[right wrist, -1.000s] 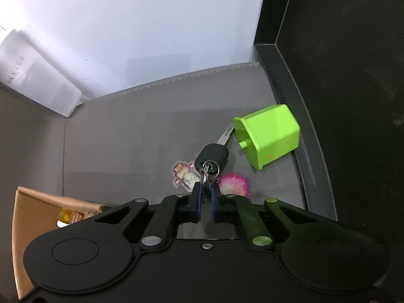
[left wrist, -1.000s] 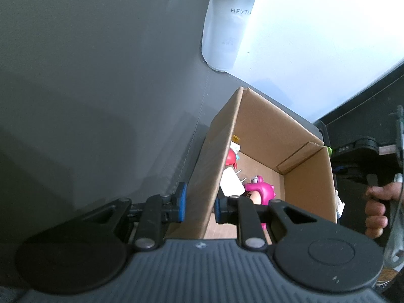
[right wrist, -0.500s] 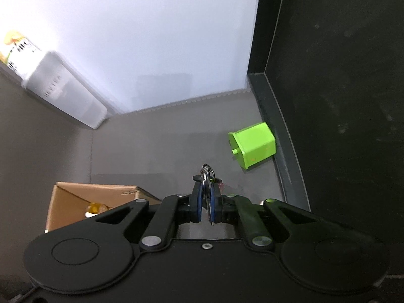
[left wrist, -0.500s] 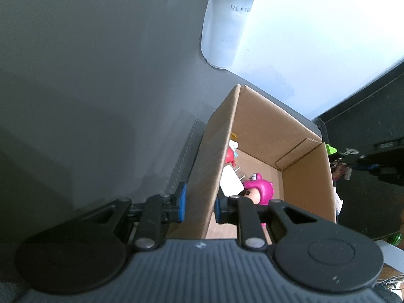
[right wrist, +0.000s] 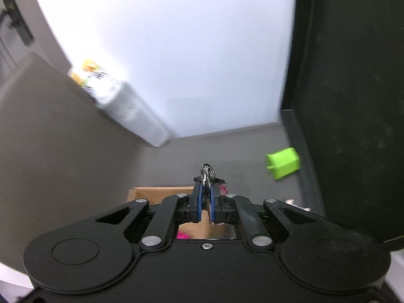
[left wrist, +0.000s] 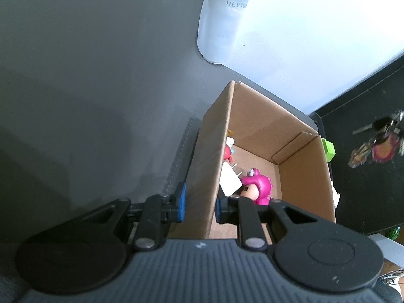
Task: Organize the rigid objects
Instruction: 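Lift the bunch of keys with the right gripper toward the box, then lower the keys into the box and open the right gripper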
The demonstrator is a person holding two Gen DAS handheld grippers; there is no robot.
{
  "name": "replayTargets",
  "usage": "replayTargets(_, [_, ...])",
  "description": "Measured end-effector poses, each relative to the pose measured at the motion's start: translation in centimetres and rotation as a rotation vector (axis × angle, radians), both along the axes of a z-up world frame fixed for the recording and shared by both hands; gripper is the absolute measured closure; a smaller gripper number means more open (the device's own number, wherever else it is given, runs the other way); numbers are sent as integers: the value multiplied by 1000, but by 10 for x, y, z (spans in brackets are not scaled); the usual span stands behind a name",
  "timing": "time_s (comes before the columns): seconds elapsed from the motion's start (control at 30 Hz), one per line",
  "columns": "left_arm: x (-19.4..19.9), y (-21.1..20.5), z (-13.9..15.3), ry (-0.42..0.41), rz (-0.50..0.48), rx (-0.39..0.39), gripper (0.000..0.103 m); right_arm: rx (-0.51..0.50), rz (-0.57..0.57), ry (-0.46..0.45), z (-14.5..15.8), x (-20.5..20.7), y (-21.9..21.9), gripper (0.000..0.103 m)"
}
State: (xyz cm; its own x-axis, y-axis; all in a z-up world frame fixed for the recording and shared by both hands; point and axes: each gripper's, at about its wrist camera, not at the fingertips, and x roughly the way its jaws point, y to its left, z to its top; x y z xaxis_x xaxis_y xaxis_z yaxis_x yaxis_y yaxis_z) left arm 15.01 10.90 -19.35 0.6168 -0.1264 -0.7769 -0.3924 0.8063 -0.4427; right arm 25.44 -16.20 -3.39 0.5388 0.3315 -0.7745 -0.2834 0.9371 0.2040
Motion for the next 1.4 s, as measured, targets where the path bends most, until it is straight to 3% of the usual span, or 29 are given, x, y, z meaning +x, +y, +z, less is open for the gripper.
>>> replayTargets(0.13, [0,2,0,-1,-11,-4,82,37,14,-5,7,-6,9,96])
replayTargets(0.37, [3,4,-1,1,-17,-11,82,2,46,0,2,-9,28,96])
replayTargets(0.87, [8,7,0,16,-31,-19,82,-78,85,157,-58,7,58,96])
replayTargets(1.4, [10,7,-1,16,-48,-16,82,-233,115,202,-116,21,90,96])
